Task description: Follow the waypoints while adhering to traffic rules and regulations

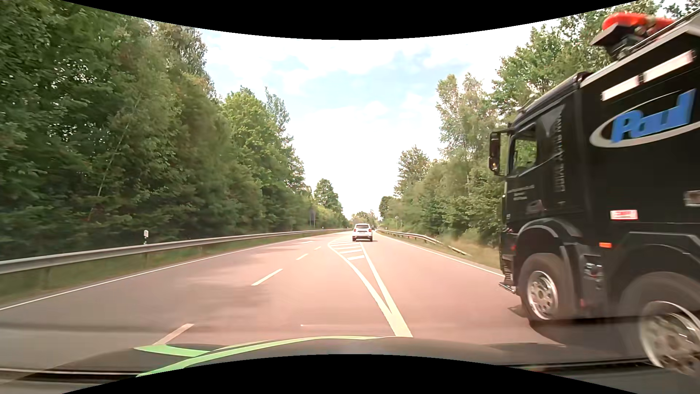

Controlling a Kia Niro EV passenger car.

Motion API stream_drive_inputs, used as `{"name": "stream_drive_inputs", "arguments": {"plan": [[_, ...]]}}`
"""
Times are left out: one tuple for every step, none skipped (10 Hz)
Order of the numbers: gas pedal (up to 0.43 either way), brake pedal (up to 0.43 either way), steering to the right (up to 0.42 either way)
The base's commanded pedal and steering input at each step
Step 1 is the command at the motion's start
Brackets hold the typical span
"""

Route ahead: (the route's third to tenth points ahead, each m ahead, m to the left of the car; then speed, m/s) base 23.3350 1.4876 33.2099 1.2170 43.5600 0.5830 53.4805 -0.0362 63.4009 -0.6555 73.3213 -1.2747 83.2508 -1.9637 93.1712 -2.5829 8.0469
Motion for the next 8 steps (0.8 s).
{"name": "stream_drive_inputs", "arguments": {"plan": [[0.197, 0.0, 0.013], [0.197, 0.0, 0.015], [0.209, 0.0, 0.02], [0.22, 0.0, 0.023], [0.22, 0.0, 0.024], [0.228, 0.0, 0.023], [0.24, 0.0, 0.024], [0.24, 0.0, 0.023]]}}
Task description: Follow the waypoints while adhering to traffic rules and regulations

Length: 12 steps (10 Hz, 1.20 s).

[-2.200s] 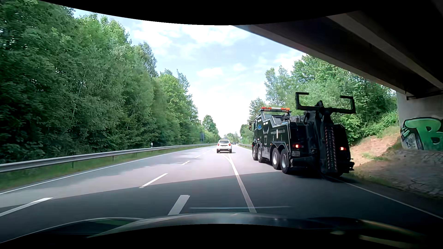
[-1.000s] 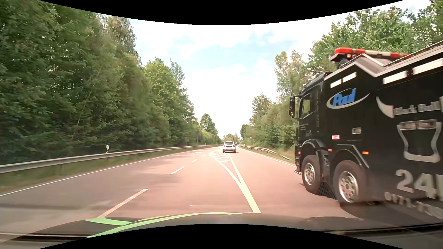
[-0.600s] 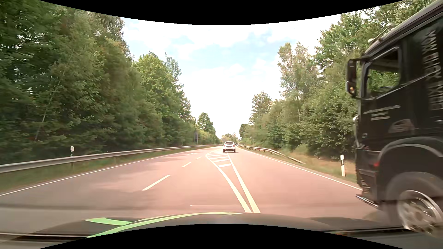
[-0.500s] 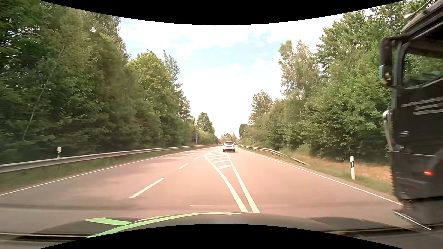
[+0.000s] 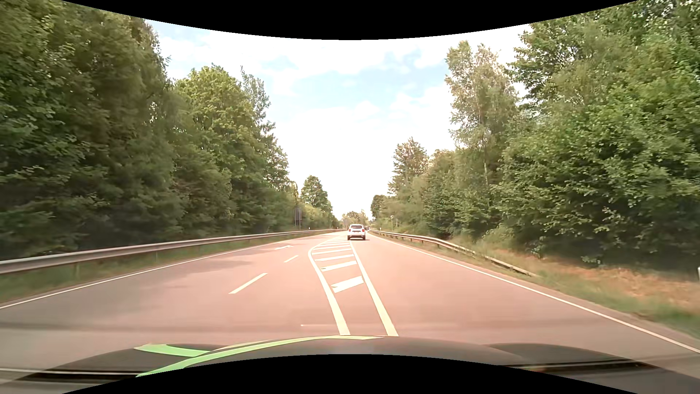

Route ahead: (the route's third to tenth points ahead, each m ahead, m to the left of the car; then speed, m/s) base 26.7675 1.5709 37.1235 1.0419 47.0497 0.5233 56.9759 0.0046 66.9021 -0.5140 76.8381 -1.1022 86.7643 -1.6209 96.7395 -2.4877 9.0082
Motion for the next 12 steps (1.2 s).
{"name": "stream_drive_inputs", "arguments": {"plan": [[0.24, 0.0, 0.022], [0.24, 0.0, 0.02], [0.24, 0.0, 0.019], [0.24, 0.0, 0.019], [0.24, 0.0, 0.018], [0.248, 0.0, 0.017], [0.26, 0.0, 0.014], [0.26, 0.0, 0.011], [0.268, 0.0, 0.006], [0.268, 0.0, 0.004], [0.268, 0.0, 0.003], [0.268, 0.0, 0.002]]}}
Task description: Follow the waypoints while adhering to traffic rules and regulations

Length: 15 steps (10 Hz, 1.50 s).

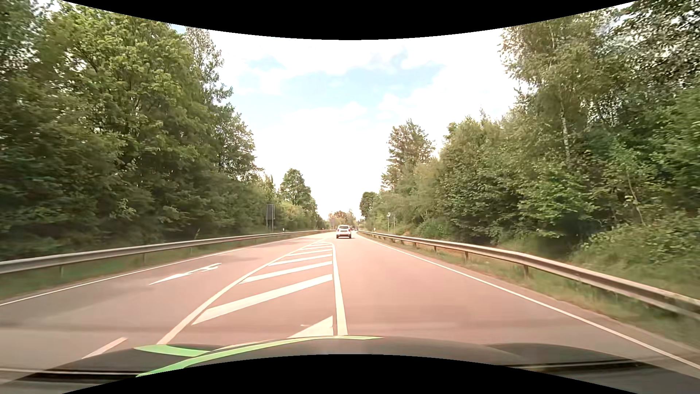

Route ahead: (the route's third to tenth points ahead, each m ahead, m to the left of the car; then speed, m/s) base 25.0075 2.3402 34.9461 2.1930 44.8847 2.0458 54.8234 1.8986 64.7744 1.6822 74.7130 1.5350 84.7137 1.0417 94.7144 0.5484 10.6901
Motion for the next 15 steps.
{"name": "stream_drive_inputs", "arguments": {"plan": [[0.268, 0.0, 0.0], [0.268, 0.0, -0.004], [0.268, 0.0, -0.009], [0.268, 0.0, -0.009], [0.268, 0.0, -0.009], [0.268, 0.0, -0.009], [0.268, 0.0, -0.009], [0.268, 0.0, -0.009], [0.268, 0.0, -0.008], [0.268, 0.0, -0.008], [0.268, 0.0, -0.008], [0.28, 0.0, -0.007], [0.311, 0.0, -0.007], [0.319, 0.0, -0.007], [0.319, 0.0, -0.006]]}}
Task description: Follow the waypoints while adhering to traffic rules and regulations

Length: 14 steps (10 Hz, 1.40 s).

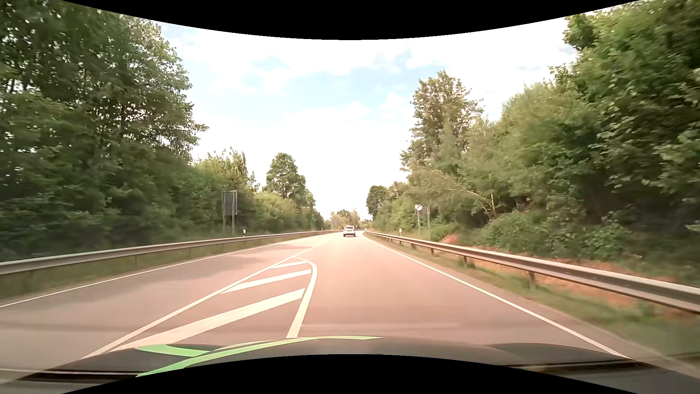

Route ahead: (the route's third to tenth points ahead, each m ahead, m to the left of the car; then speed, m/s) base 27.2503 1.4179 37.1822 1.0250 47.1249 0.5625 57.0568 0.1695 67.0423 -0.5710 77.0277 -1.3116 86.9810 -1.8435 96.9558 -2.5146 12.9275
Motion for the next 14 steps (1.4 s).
{"name": "stream_drive_inputs", "arguments": {"plan": [[0.319, 0.0, -0.006], [0.319, 0.0, -0.006], [0.319, 0.0, -0.005], [0.319, 0.0, -0.005], [0.319, 0.0, -0.005], [0.319, 0.0, -0.004], [0.319, 0.0, -0.004], [0.319, 0.0, -0.002], [0.319, 0.0, 0.0], [0.319, 0.0, 0.001], [0.319, 0.0, 0.001], [0.331, 0.0, 0.002], [0.331, 0.0, 0.002], [0.331, 0.0, 0.002]]}}
